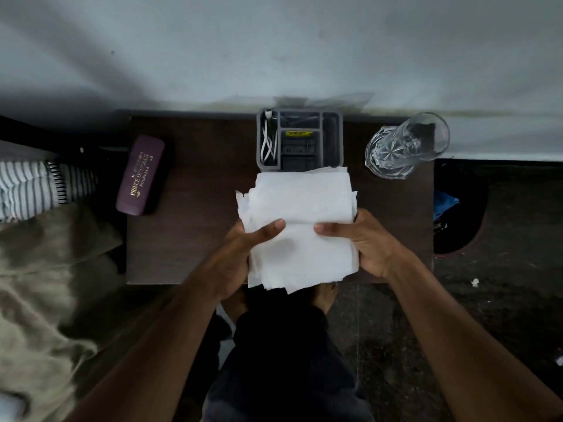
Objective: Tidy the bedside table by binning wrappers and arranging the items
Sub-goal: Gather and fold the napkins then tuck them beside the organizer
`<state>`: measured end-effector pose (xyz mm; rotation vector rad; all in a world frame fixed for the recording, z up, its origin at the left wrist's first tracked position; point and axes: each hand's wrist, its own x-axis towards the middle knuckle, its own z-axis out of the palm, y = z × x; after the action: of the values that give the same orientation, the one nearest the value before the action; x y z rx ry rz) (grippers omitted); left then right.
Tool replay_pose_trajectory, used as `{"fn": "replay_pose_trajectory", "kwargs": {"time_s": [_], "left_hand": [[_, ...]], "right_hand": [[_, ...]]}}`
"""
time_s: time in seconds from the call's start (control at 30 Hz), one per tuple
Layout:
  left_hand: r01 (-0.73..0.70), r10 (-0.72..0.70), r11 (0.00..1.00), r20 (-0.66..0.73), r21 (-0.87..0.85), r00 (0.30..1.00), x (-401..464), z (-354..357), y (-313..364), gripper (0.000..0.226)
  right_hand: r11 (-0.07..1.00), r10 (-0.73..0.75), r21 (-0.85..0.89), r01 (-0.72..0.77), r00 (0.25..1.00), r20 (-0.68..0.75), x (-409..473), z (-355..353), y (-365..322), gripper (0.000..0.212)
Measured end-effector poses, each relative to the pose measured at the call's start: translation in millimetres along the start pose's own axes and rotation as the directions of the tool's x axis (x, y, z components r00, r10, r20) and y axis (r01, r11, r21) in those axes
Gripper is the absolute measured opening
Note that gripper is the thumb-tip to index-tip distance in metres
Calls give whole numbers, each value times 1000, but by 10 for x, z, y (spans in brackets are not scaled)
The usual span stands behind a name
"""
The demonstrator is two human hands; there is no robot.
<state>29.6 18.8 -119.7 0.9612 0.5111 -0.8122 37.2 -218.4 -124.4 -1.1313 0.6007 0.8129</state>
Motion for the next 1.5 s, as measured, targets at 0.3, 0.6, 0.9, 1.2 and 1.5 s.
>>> {"fn": "replay_pose_trajectory", "kwargs": {"time_s": [0.3,0.6,0.9,1.2,1.5], "left_hand": [[0,0,1000,-4,12,1000,21,-3,-112,45],[-20,20,999,10,25,1000,68,35,-65,56],[-18,14,998,61,58,998,116,111,-37,59],[13,-13,1000,112,2,994,84,-4,39,47],[-26,38,992,-95,121,995,77,21,86,50]], "right_hand": [[1000,17,-10,-17,1000,26,7,118,76,48],[997,-35,-75,35,999,-1,33,148,25,47],[992,-99,-68,104,992,75,30,166,-20,48],[998,-63,0,63,994,88,35,71,-92,49],[997,-63,-32,64,997,35,19,104,-116,42]]}}
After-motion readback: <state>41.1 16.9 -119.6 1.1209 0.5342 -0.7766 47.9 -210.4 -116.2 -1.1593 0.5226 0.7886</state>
